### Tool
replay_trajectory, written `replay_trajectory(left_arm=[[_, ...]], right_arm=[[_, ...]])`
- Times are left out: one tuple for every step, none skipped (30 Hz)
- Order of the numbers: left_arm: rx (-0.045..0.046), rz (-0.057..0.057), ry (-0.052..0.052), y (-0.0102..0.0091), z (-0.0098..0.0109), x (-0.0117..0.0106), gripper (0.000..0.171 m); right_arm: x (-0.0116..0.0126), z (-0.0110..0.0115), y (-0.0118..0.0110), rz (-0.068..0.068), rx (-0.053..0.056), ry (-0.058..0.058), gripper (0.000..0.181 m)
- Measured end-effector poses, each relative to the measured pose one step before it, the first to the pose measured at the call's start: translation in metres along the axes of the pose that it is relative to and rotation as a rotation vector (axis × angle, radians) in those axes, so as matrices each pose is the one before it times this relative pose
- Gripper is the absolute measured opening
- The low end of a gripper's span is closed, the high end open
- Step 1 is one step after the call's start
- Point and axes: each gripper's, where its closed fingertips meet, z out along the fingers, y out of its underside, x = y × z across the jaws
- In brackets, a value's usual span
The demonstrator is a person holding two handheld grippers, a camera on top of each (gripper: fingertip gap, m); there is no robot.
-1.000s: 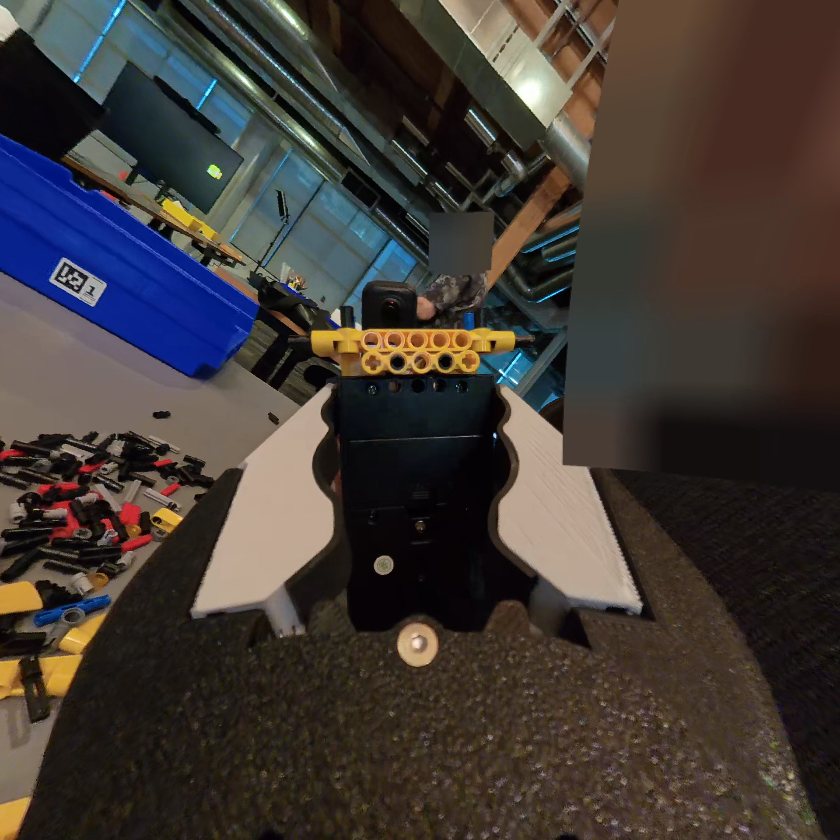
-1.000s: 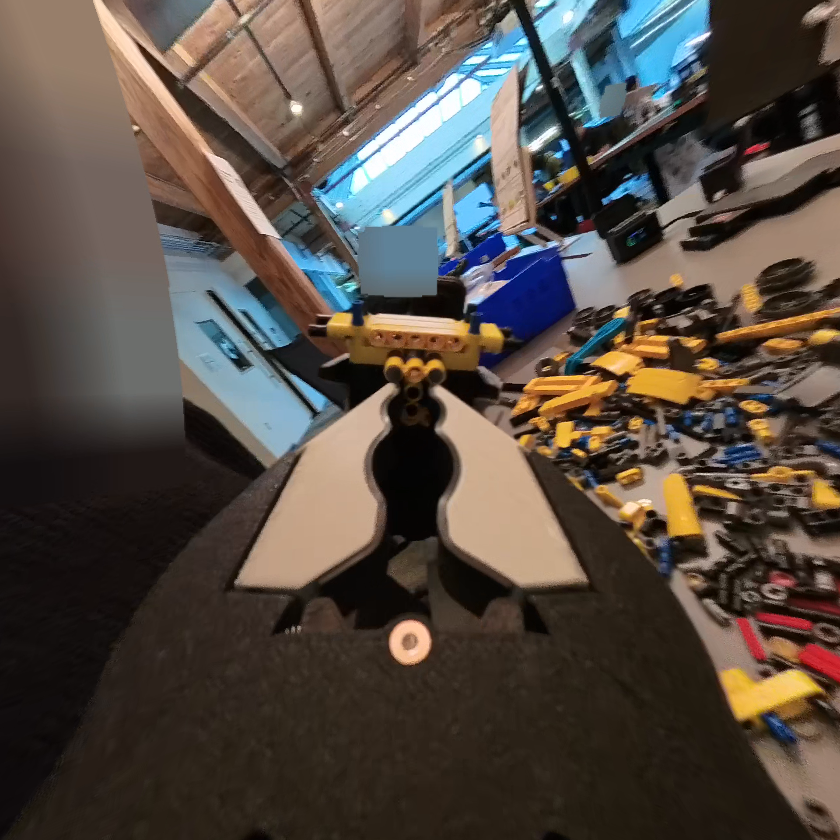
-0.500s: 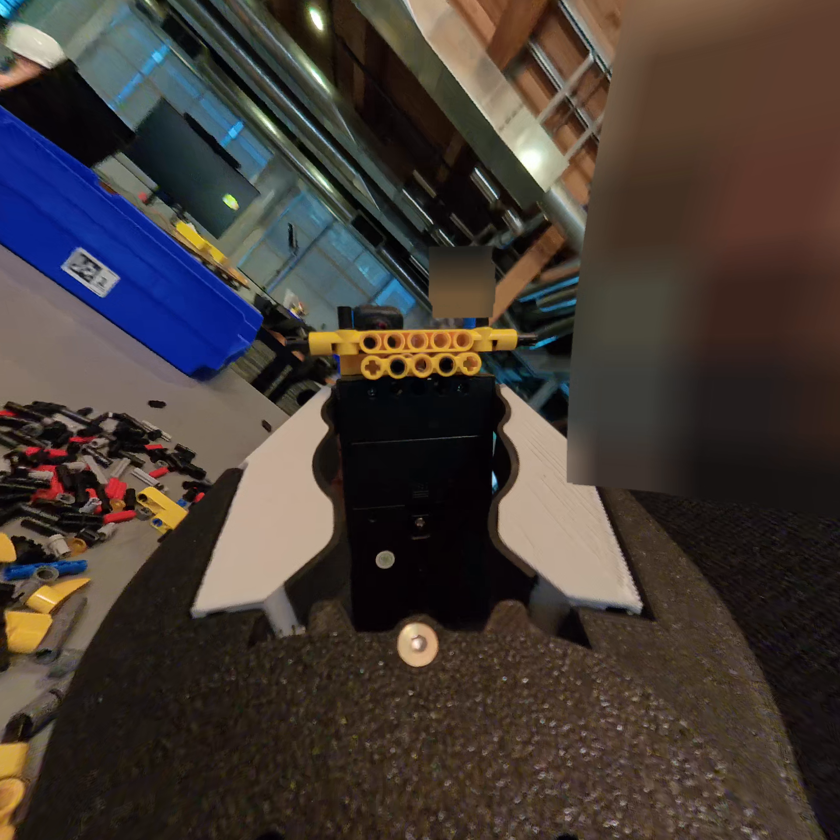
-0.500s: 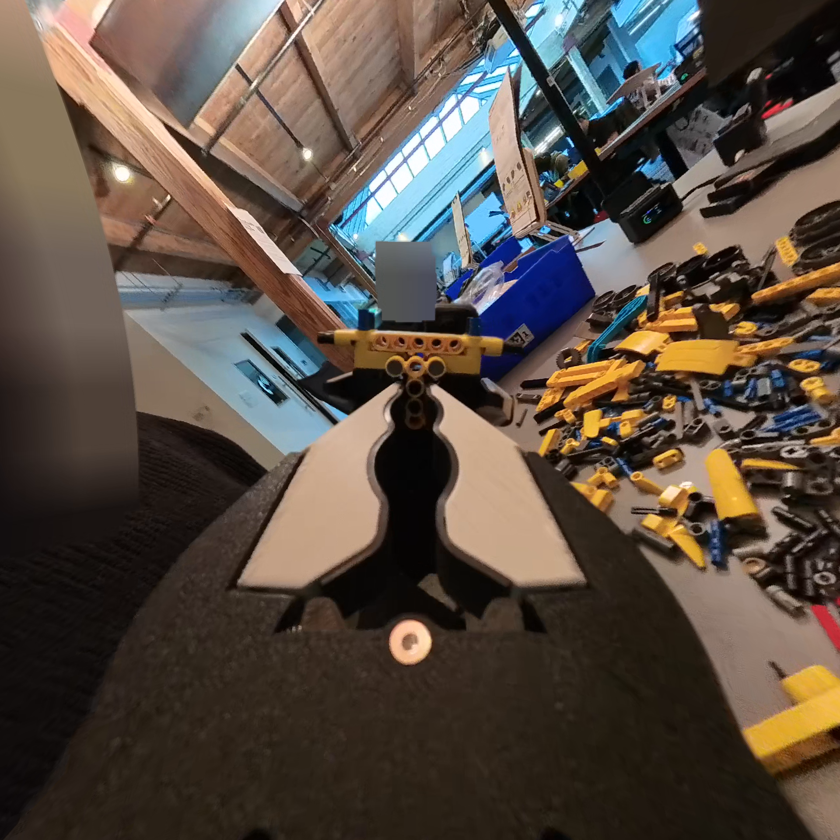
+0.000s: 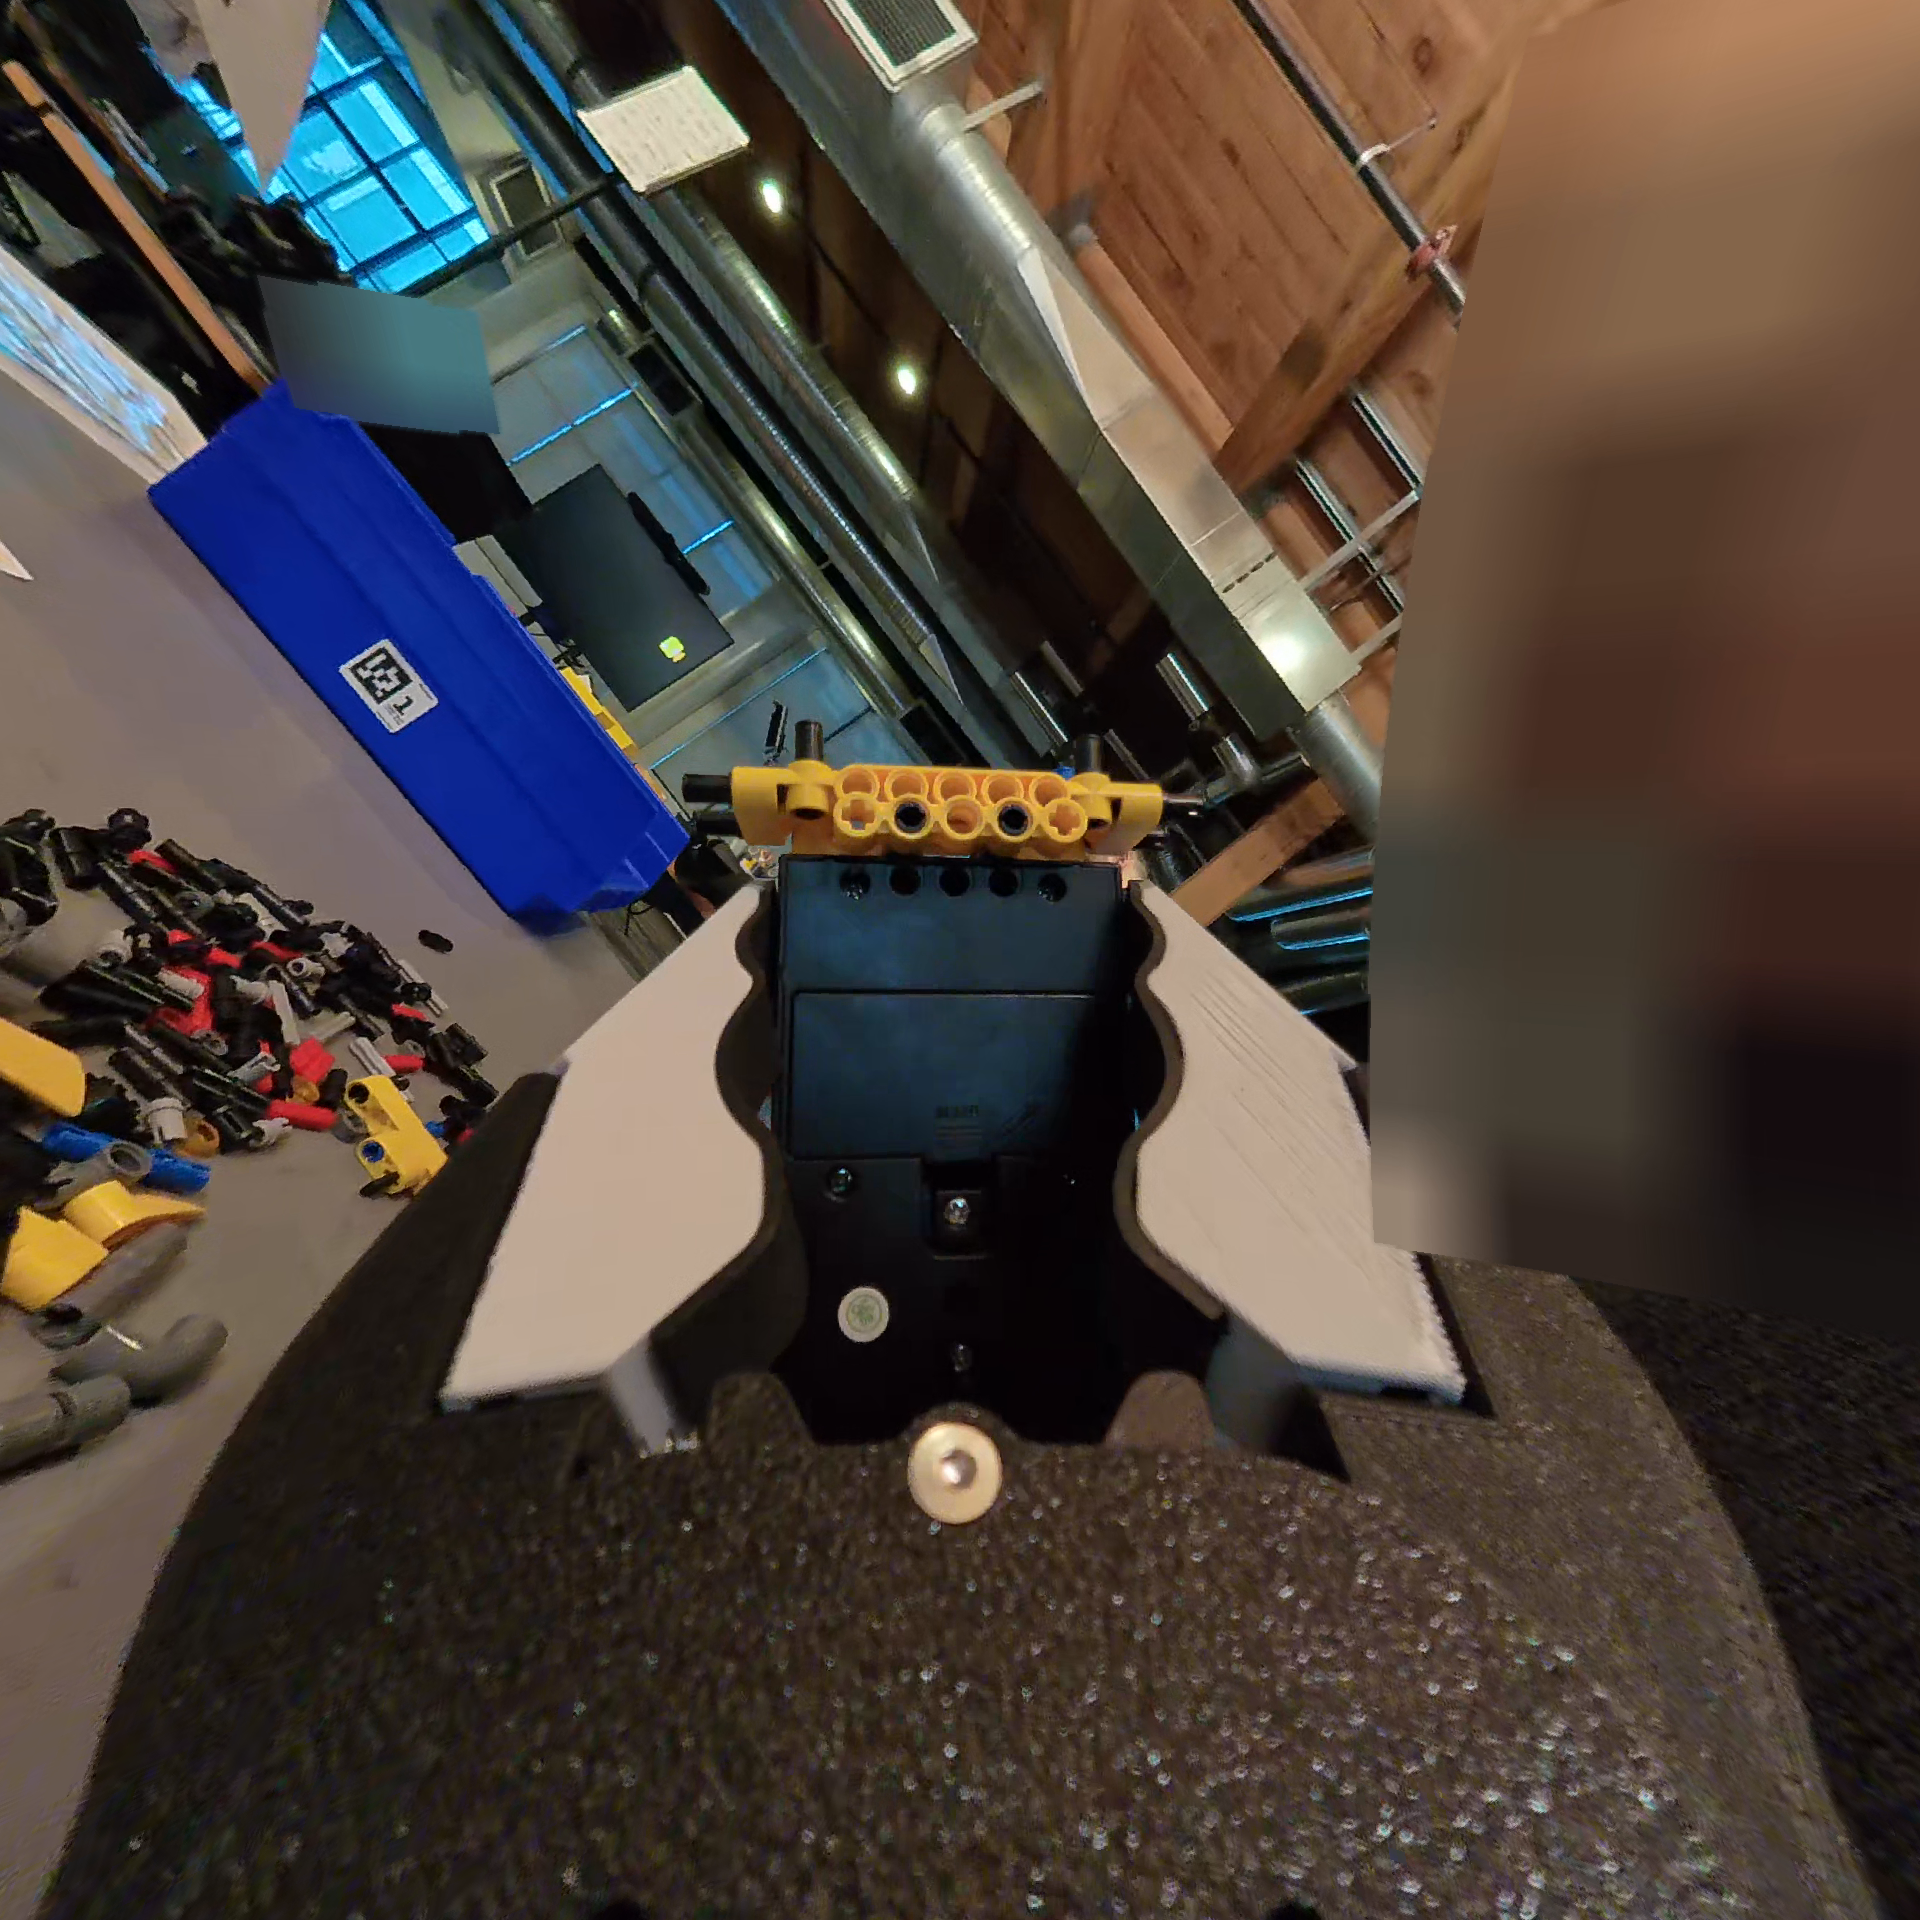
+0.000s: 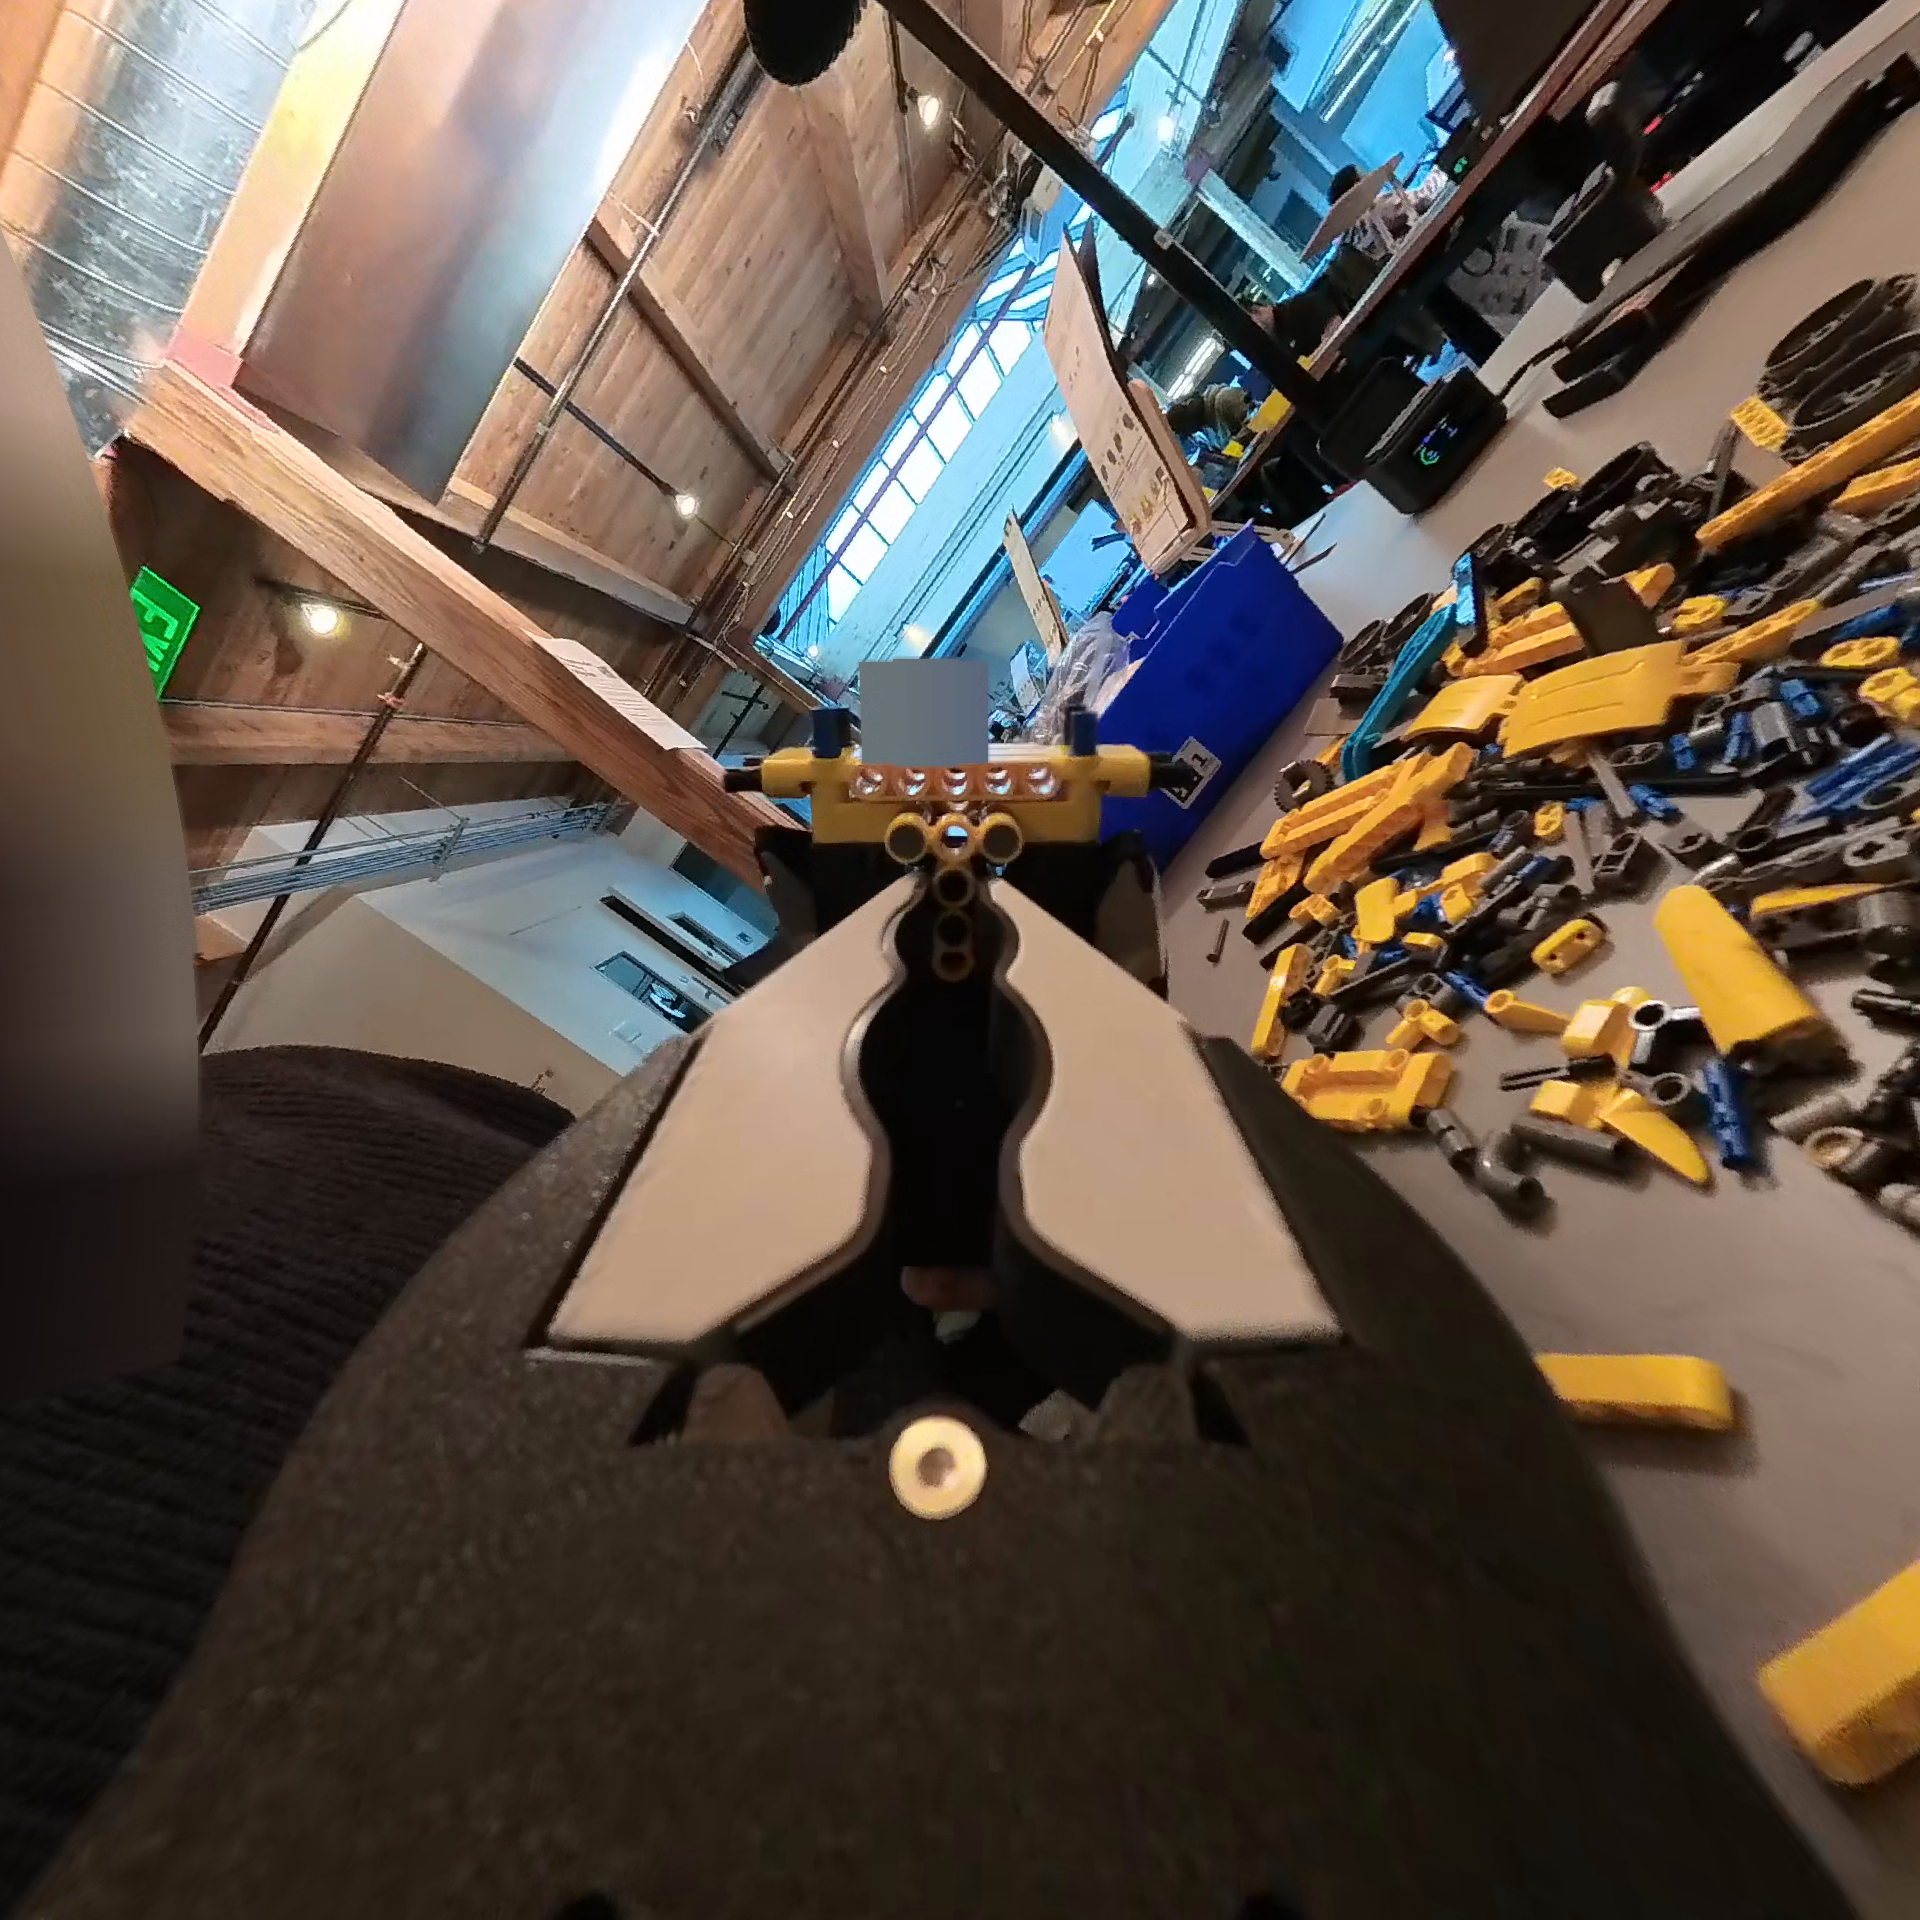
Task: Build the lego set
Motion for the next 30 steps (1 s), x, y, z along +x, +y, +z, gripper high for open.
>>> replay_trajectory(left_arm=[[-0.00135,-0.0051,0.0059,0.0002,0.00031,0.00018,0.067],[-0.00402,0.003,-0.0035,0.00051,0.00014,-0.00046,0.065],[-0.0032,-0.0001,0.0004,0.00061,0.00039,-0.00007,0.067],[-0.00086,-0.0061,0.0101,0.00034,0.00052,0.00098,0.067],[0.00129,-0.0027,0.0058,-0.00008,0.00071,0.00056,0.067],[0.00387,-0.0016,0.0064,-0.00043,0.00064,0.00058,0.067],[0.00413,-0.006,0.0097,-0.00046,0.00066,0.0007,0.067],[0.00611,-0.0107,0.006,-0.00045,0.00034,-0.00034,0.067],[0.00551,-0.013,0.0055,-0.00051,0.00002,-0.00067,0.066],[0.00676,-0.0099,0.0049,-0.00048,-0.00008,-0.00048,0.067],[0.00621,-0.0049,0.0031,-0.00073,-0.00002,-0.00015,0.067],[0.00487,-0.0024,0.0074,-0.0007,0.00045,0.00086,0.067],[0.00428,-0.0008,0.0022,-0.00096,0.00063,0.0001,0.067],[0.00189,-0.0064,0.0031,-0.00104,0.00009,-0.00075,0.067],[-0.00214,-0.0181,0.0085,-0.00059,-0.00002,-0.001,0.067],[-0.01125,-0.0259,-0.002,-0.0003,-0.00057,-0.0034,0.068],[-0.00383,-0.0021,-0.0116,-0.00137,-0.00201,-0.00316,0.067],[-0.00466,0.0151,-0.0127,-0.00133,-0.00218,-0.00183,0.067],[0.00753,0.0257,-0.0249,-0.00451,-0.00391,-0.00198,0.064],[0.02291,0.0371,-0.036,-0.00755,-0.00495,-0.00223,0.064],[0.01129,0.0526,-0.0339,-0.00611,-0.00412,-0.00069,0.064],[-0.02004,0.0708,-0.0259,-0.00099,-0.00164,0.00152,0.065],[-0.04231,0.0835,-0.0303,0.00347,0.00074,0.0024,0.065],[-0.05489,0.0941,-0.0372,0.00677,0.00276,0.00245,0.065],[-0.05982,0.0985,-0.0416,0.0089,0.00465,0.00227,0.065],[-0.06277,0.0911,-0.0526,0.00949,0.00587,0.00019,0.066],[-0.05592,0.076,-0.0544,0.00823,0.00631,-0.0009,0.067],[-0.03363,0.0601,-0.041,0.00472,0.00561,0.00011,0.068],[-0.01415,0.0393,-0.0342,0.00135,0.00398,-0.00081,0.067],[-0.01068,0.0181,-0.0498,0.00037,0.00246,-0.0054,0.065]], right_arm=[[0.00004,-0.00034,0.00002,0.0062,0.0015,-0.0017,0.006],[0.0001,-0.00055,-0.00007,0.0102,0.0026,-0.0047,0.006],[0.00026,-0.00083,-0.00023,0.0072,0.0036,-0.0034,0.005],[-0.00082,-0.00054,-0.00022,0.0024,0.0047,-0.0078,0.005],[-0.00098,-0.00041,-0.00053,0.0058,0.0062,-0.0122,0.006],[-0.00078,-0.00015,-0.00069,0.0103,0.0091,-0.0153,0.005],[-0.00077,-0.00006,-0.00072,0.0092,0.0123,-0.018,0.005],[-0.00028,-0.00012,-0.00076,0.0105,0.0134,-0.0138,0.005],[0.00044,0.00006,-0.00045,0.0104,0.0126,-0.0084,0.006],[0.00051,-0.00001,-0.00037,0.0063,0.0148,-0.0067,0.006],[0.00012,0.00032,-0.00047,0.0087,0.0184,-0.0086,0.006],[-0.0005,0.00054,-0.00072,0.0117,0.0213,-0.0154,0.006],[-0.00039,0.00054,-0.00101,0.0104,0.0214,-0.0157,0.006],[0.0005,0.0005,-0.00076,0.0021,0.0109,-0.0056,0.006],[0.0012,0.00042,-0.00055,-0.0114,-0.0016,0.0042,0.006],[0.00285,-0.00036,-0.00002,-0.0307,-0.0098,0.025,0.006],[0.00388,-0.00069,0.0008,-0.058,-0.02,0.0444,0.006],[0.00148,-0.00083,0.0,-0.0643,-0.0188,0.0368,0.006],[-0.00036,-0.00132,-0.00252,-0.0526,-0.0055,0.0269,0.006],[0.00045,-0.00188,-0.00382,-0.049,-0.0041,0.0289,0.006],[0.0026,-0.00219,-0.00346,-0.0593,-0.0081,0.0412,0.006],[0.0037,-0.00219,-0.0033,-0.0639,-0.0059,0.0455,0.006],[0.00298,-0.00173,-0.00326,-0.0514,-0.0009,0.0378,0.006],[0.00246,-0.00106,-0.00254,-0.0411,-0.0007,0.032,0.006],[0.00192,-0.00022,-0.00195,-0.0361,0.0015,0.0279,0.006],[0.00139,0.00063,-0.00126,-0.0332,0.0014,0.0257,0.006],[0.0007,0.00139,-0.00042,-0.0353,-0.0008,0.0245,0.006],[-0.00057,0.00174,0.00031,-0.0371,-0.0015,0.021,0.007],[-0.00176,0.0018,0.0005,-0.0342,-0.0001,0.016,0.007],[-0.00274,0.00129,0.00054,-0.0302,0.0,0.0105,0.007]])
